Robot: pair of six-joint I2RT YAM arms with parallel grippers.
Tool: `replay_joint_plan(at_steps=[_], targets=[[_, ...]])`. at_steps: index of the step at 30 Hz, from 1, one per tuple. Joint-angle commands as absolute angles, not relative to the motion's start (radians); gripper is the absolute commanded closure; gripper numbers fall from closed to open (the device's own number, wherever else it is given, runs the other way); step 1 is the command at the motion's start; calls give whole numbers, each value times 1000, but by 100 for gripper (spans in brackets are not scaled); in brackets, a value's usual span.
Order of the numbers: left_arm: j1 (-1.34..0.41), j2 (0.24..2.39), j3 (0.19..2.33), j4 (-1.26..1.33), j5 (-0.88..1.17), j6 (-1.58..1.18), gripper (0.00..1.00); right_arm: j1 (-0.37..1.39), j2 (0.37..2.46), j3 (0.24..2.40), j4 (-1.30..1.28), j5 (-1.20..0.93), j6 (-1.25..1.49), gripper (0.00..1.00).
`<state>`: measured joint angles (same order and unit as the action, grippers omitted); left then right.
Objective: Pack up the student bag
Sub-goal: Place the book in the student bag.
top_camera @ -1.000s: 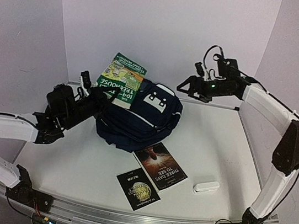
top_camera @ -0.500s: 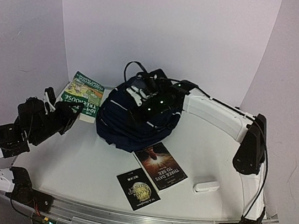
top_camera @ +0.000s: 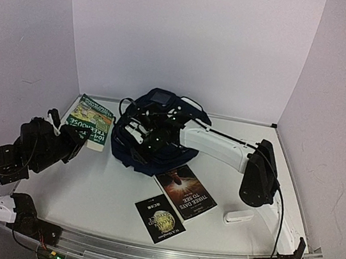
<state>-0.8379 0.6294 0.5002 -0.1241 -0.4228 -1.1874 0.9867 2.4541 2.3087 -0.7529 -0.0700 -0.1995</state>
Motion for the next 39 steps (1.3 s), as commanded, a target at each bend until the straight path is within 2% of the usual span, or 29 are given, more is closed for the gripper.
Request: replay_joint_plan(at_steps=[1,5,8,11,12,17,25,33,39], targets=[[-842,610,515,-53,-433,-1187,100,983,2507,2374,-740,66,-227,49],[-843,609,507,-55,-413,-1189,100,983,2512,2373,-730,127,-220,59],[-843,597,493,-55,-403,-1198,100,983,2505,2373,-721,154,-212,75],[-844,580,481,-69,-390,-1200,100,982,2507,2392,-717,212,-227,97],[-844,572,480,-80,-384,-1201,100,981,2502,2394,-717,222,-228,100],[-844,537,466,-82,-315,-1158,100,970,2424,2387,-717,179,-212,100],[-844,601,447,73,-62,-1067,100,915,2332,2463,-715,90,-167,100],[-844,578,369,186,-3,-1069,100,868,2306,2528,-701,42,-165,100],[-843,714,354,365,11,-1084,100,868,2285,2567,-688,8,-196,100]])
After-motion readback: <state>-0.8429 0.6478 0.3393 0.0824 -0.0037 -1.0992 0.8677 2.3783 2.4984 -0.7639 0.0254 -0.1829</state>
